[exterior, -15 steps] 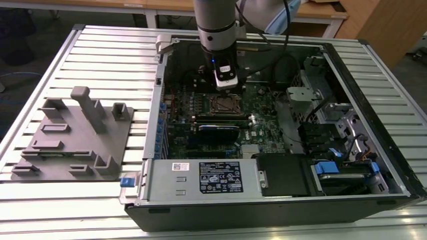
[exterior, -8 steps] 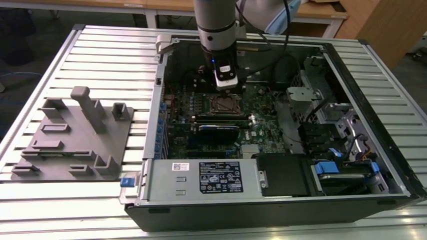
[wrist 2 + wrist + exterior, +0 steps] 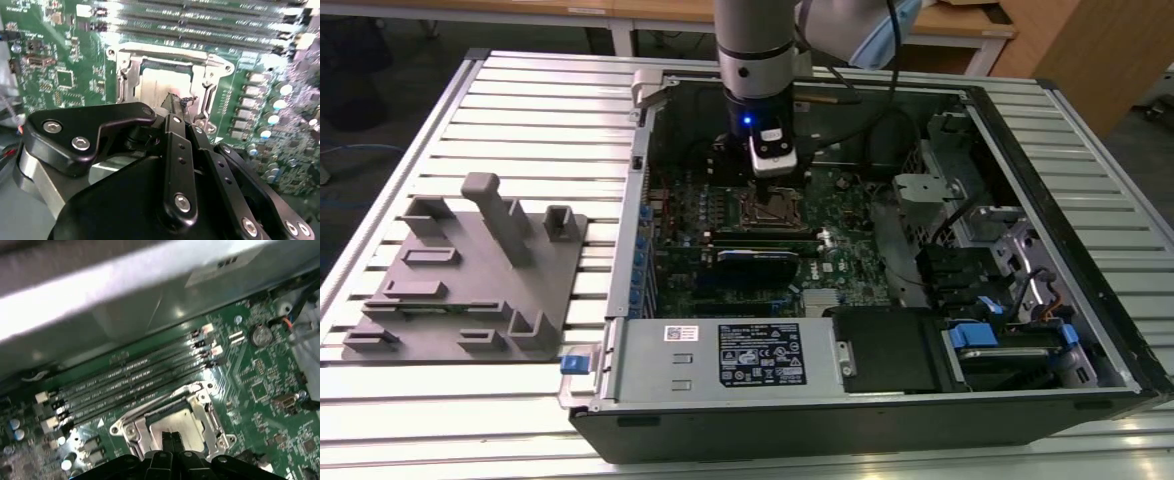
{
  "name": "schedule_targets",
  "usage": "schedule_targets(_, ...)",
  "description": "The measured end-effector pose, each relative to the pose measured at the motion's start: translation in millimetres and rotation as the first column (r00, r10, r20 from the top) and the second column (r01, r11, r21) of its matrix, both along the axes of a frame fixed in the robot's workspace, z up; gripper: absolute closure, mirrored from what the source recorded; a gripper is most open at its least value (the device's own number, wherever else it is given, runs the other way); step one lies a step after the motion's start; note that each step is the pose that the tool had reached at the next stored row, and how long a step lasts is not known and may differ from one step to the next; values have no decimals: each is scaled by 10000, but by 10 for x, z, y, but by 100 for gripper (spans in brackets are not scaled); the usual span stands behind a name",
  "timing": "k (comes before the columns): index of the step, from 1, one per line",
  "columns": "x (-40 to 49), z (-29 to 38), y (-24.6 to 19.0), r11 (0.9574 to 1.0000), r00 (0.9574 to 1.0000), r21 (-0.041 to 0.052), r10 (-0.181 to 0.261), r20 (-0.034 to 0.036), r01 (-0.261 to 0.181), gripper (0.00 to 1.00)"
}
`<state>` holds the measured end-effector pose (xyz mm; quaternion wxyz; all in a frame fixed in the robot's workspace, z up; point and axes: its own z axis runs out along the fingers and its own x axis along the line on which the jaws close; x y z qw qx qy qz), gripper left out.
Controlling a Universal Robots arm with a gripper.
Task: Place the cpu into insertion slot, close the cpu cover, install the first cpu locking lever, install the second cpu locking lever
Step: 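Install the first cpu locking lever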
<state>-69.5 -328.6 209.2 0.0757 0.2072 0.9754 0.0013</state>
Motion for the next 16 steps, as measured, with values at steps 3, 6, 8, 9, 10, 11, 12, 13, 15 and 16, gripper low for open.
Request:
schedule_targets(3, 8, -4, -1, 9999, 9999, -11, 161, -29, -161, 90)
schedule_targets(6, 10, -7, 0, 9989, 9989, -9, 464, -52, -464, 90)
schedule_targets(8, 10, -8, 0, 9977, 9977, -9, 671, -60, -671, 90)
schedule_targets(9, 11, -9, 0, 9969, 9969, -8, 781, -63, -781, 90)
schedule_targets(10, 11, -10, 0, 9960, 9960, -8, 893, -66, -893, 90)
schedule_targets(11, 11, -11, 0, 9948, 9948, -7, 1015, -67, -1015, 90)
schedule_targets(12, 11, -13, 0, 9935, 9934, -7, 1142, -66, -1142, 90)
schedule_targets(13, 11, -14, 0, 9917, 9917, -7, 1284, -66, -1284, 90)
schedule_targets(15, 11, -18, 0, 9879, 9879, -8, 1550, -67, -1550, 90)
schedule_targets(16, 11, -20, 0, 9857, 9857, -8, 1686, -67, -1686, 90)
